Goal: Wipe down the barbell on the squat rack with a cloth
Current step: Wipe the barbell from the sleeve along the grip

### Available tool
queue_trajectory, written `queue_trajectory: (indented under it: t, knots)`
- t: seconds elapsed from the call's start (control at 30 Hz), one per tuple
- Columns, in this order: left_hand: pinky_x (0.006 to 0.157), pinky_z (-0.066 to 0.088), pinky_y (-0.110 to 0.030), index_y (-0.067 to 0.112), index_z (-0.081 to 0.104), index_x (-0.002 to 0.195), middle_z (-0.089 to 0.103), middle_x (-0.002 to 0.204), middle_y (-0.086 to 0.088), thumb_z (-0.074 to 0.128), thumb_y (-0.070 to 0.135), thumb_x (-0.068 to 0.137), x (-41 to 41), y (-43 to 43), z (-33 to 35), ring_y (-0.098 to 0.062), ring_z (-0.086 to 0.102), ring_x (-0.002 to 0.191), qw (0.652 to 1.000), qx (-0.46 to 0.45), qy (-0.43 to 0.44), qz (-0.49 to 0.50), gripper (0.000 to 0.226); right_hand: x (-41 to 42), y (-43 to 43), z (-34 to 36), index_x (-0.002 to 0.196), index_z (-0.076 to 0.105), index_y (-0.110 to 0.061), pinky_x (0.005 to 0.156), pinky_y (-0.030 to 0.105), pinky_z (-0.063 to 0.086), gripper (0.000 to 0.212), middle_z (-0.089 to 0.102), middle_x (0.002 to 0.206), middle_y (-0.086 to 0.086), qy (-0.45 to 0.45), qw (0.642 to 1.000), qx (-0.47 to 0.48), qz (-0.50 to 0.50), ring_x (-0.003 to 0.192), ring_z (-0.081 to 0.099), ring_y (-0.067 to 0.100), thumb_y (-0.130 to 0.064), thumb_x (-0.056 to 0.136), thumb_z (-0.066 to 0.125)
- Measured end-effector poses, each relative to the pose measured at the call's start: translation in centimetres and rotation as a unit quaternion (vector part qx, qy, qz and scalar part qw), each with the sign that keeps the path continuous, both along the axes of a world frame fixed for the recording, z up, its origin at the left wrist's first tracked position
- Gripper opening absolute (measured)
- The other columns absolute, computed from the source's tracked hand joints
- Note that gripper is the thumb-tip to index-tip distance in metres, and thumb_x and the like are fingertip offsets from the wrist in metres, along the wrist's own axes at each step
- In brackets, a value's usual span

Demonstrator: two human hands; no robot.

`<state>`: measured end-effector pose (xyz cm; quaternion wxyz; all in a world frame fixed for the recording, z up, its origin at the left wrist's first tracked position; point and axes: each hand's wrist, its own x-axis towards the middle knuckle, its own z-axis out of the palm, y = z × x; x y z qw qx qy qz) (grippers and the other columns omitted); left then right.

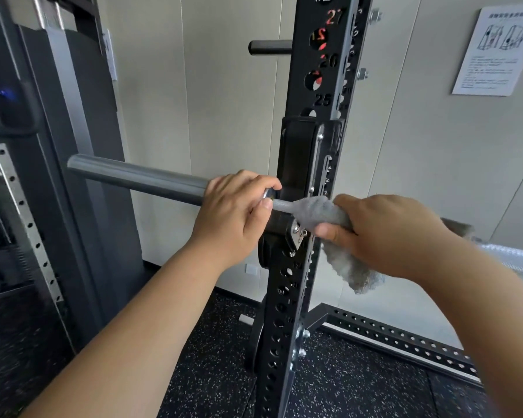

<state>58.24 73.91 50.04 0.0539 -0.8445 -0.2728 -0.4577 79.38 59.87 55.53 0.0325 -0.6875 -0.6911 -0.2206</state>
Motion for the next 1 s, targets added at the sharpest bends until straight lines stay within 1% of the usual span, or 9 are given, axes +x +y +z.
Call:
queue_trajectory:
  t: [0.1, 0.23, 0.3, 0.43, 0.53, 0.77, 0.83, 0.9, 1.0]
  knots:
    - [0.099, 0.040, -0.049, 0.023, 0.066, 0.125, 0.062, 0.113, 0.003, 0.026, 0.040, 0.105, 0.1, 0.1, -0.1, -0.024, 0.059, 0.105, 1.000, 0.003, -0.006, -0.005, 0.048, 0.5, -1.0, 0.0, 0.093, 0.043, -0.036, 0.065, 0.034, 0.042, 0.066, 0.050, 0.070, -0.010, 0.028, 0.999, 0.026, -0.011, 0.072, 0.054, 0.020, -0.081, 0.084, -0.004]
    - [0.098, 0.040, -0.050, 0.023, 0.067, 0.124, 0.063, 0.112, 0.003, 0.025, 0.041, 0.104, 0.2, 0.2, -0.1, -0.025, 0.059, 0.105, 1.000, 0.011, -0.009, 0.002, 0.050, -1.0, 1.2, 0.6, 0.104, 0.065, -0.032, 0.076, 0.038, 0.051, 0.093, 0.064, 0.085, -0.006, 0.051, 0.998, 0.006, -0.024, 0.088, 0.062, 0.023, -0.080, 0.085, -0.012]
    - [0.097, 0.040, -0.051, 0.023, 0.067, 0.124, 0.063, 0.113, 0.002, 0.024, 0.042, 0.104, 0.3, 0.2, -0.2, -0.026, 0.060, 0.105, 1.000, 0.014, -0.014, 0.002, 0.051, -2.3, 3.0, 0.7, 0.100, 0.065, -0.027, 0.079, 0.041, 0.051, 0.083, 0.063, 0.088, 0.000, 0.063, 0.997, -0.007, -0.033, 0.090, 0.062, 0.028, -0.073, 0.097, -0.004]
    - [0.097, 0.040, -0.050, 0.023, 0.067, 0.126, 0.063, 0.114, 0.003, 0.019, 0.045, 0.105, 0.3, 0.2, -0.2, -0.025, 0.059, 0.105, 1.000, 0.016, -0.017, -0.005, 0.056, -4.1, 4.2, -0.4, 0.115, 0.052, -0.023, 0.059, 0.035, 0.044, 0.038, 0.040, 0.073, -0.003, 0.014, 0.998, 0.059, 0.000, 0.076, 0.054, 0.031, -0.045, 0.113, 0.021]
    - [0.098, 0.040, -0.050, 0.024, 0.066, 0.127, 0.064, 0.115, 0.004, 0.020, 0.043, 0.105, 0.1, 0.2, -0.1, -0.024, 0.060, 0.106, 1.000, 0.018, -0.013, -0.008, 0.055, -3.0, 2.8, -0.3, 0.099, 0.050, -0.027, 0.064, 0.036, 0.048, 0.047, 0.050, 0.074, -0.003, 0.053, 0.997, 0.059, -0.022, 0.074, 0.057, 0.027, -0.061, 0.108, 0.019]
    - [0.097, 0.040, -0.051, 0.023, 0.066, 0.124, 0.067, 0.113, 0.006, 0.020, 0.043, 0.105, 0.4, 0.3, -0.3, -0.024, 0.060, 0.104, 0.999, 0.030, -0.017, -0.002, 0.054, -1.0, 2.8, -0.4, 0.090, 0.062, -0.031, 0.065, 0.035, 0.048, 0.068, 0.058, 0.074, -0.003, 0.031, 0.996, 0.039, -0.078, 0.071, 0.058, 0.022, -0.073, 0.100, 0.009]
    - [0.097, 0.040, -0.051, 0.024, 0.066, 0.124, 0.067, 0.113, 0.007, 0.020, 0.043, 0.104, 0.5, 0.4, -0.3, -0.024, 0.060, 0.104, 0.999, 0.028, -0.019, 0.000, 0.054, -2.2, 4.1, -0.5, 0.081, 0.058, -0.028, 0.063, 0.034, 0.044, 0.063, 0.055, 0.072, 0.000, 0.044, 0.994, 0.051, -0.081, 0.067, 0.054, 0.024, -0.069, 0.103, 0.014]
    - [0.096, 0.040, -0.052, 0.024, 0.067, 0.124, 0.068, 0.112, 0.007, 0.020, 0.042, 0.104, 0.5, 0.4, -0.3, -0.023, 0.060, 0.104, 0.999, 0.030, -0.025, 0.000, 0.053, -3.5, 5.2, -0.8, 0.078, 0.052, -0.023, 0.057, 0.031, 0.038, 0.058, 0.051, 0.070, 0.002, 0.006, 0.994, 0.085, -0.067, 0.059, 0.047, 0.024, -0.056, 0.107, 0.014]
    - [0.095, 0.041, -0.051, 0.023, 0.068, 0.123, 0.068, 0.112, 0.007, 0.021, 0.042, 0.104, 0.5, 0.4, -0.5, -0.024, 0.061, 0.103, 0.998, 0.036, -0.043, -0.007, 0.054, -4.2, 5.0, -1.5, 0.091, 0.055, -0.021, 0.050, 0.028, 0.030, 0.055, 0.045, 0.066, -0.001, -0.067, 0.990, 0.114, -0.040, 0.051, 0.040, 0.022, -0.042, 0.102, 0.005]
